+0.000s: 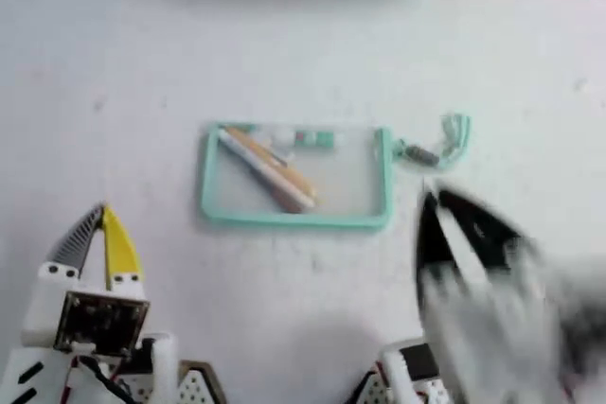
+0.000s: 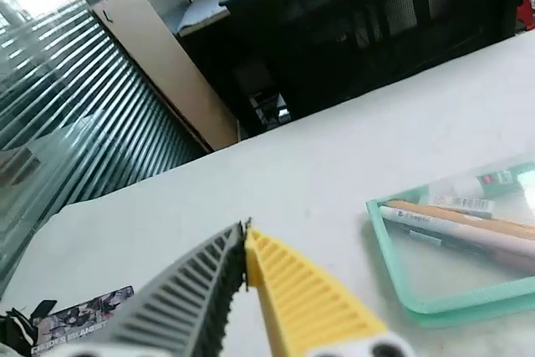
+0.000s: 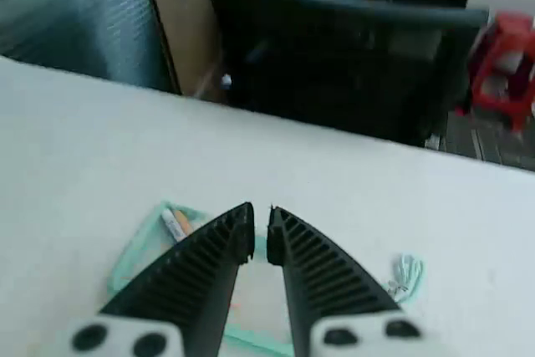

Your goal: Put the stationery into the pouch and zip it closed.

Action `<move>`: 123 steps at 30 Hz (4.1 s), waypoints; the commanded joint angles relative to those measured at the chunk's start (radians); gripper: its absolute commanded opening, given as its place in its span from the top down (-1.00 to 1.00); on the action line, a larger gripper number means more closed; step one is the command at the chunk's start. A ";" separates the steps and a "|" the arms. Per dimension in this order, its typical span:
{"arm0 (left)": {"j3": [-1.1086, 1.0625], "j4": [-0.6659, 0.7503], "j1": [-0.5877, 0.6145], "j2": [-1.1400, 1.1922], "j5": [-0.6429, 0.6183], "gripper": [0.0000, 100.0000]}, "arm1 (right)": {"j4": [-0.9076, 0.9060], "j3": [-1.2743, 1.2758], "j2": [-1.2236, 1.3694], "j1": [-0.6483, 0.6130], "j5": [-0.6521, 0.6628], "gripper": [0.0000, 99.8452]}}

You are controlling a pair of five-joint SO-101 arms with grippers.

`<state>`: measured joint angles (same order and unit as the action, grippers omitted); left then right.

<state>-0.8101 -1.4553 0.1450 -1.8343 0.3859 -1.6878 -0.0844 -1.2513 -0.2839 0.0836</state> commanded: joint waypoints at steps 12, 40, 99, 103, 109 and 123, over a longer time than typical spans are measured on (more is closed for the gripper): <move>0.035 -0.014 0.012 0.004 -0.017 0.95 | 0.079 0.471 -0.544 -0.010 0.021 0.95; -0.692 0.321 0.012 0.004 -0.017 0.94 | 0.909 1.634 -0.552 -0.010 0.021 0.95; -0.882 0.170 0.004 0.005 -0.172 0.95 | 0.426 1.775 -0.541 0.180 0.025 0.97; -0.882 0.170 0.004 0.005 -0.172 0.95 | 0.424 1.775 -0.541 0.236 0.157 0.97; -0.882 0.170 0.004 0.005 -0.172 0.95 | 0.426 1.775 -0.541 0.180 0.183 0.97; -0.882 0.170 0.004 0.005 -0.172 0.95 | 0.426 1.775 -0.541 0.163 0.183 0.97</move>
<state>-1.6939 -1.2743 0.1496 -1.8220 0.2294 -1.2597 1.6817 -1.7914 -0.1135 0.2524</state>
